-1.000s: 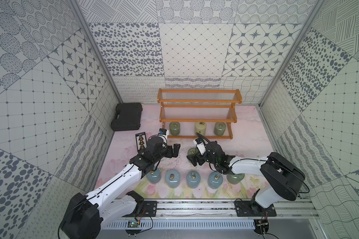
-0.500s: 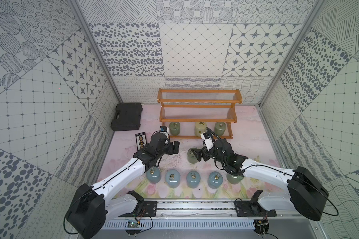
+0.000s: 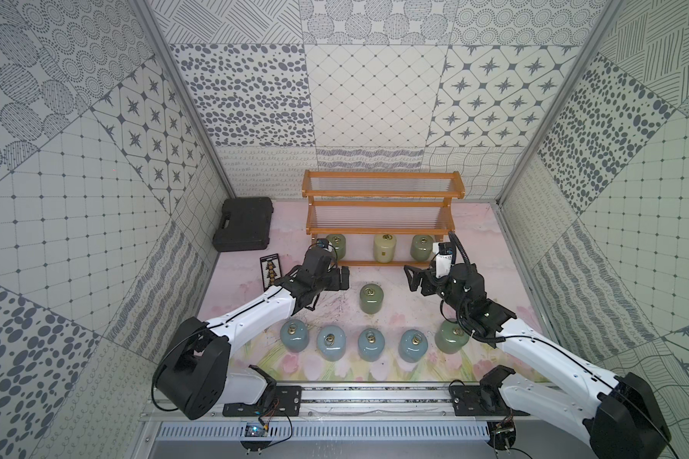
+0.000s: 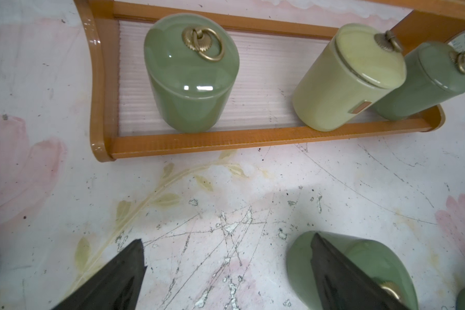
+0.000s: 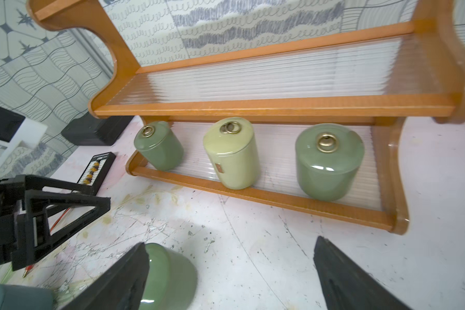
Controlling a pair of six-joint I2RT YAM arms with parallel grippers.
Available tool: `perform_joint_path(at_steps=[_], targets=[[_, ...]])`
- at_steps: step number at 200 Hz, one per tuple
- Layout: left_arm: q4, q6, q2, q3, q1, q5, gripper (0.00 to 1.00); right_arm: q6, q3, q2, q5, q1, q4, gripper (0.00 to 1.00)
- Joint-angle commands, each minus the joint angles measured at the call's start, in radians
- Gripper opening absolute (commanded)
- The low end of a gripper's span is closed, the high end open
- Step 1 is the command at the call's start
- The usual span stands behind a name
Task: Remove the tea canisters from the shelf
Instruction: Place the tea canister at the center of the board, then pick up the tea canister from the shelf.
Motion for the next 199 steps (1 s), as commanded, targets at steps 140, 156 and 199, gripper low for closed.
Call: perform_joint_path(at_steps=[140,156,199], targets=[[0.238,0.159,0.434,0.362,-0.166,0.017,1.0,0.067,-0.028,-0.147,0.052,-0.066,-0.122,1.0],[0.251,0.162,0.477,0.398,-0.169,0.016,1.0,0.069,-0.026,-0.15,0.055,-0.068,-0.129,1.0],[0.264,0.158,0.567,0.477,-0.181,-0.046,1.0,0.077,-0.04,-0.171,0.058,-0.071,-0.137,1.0]])
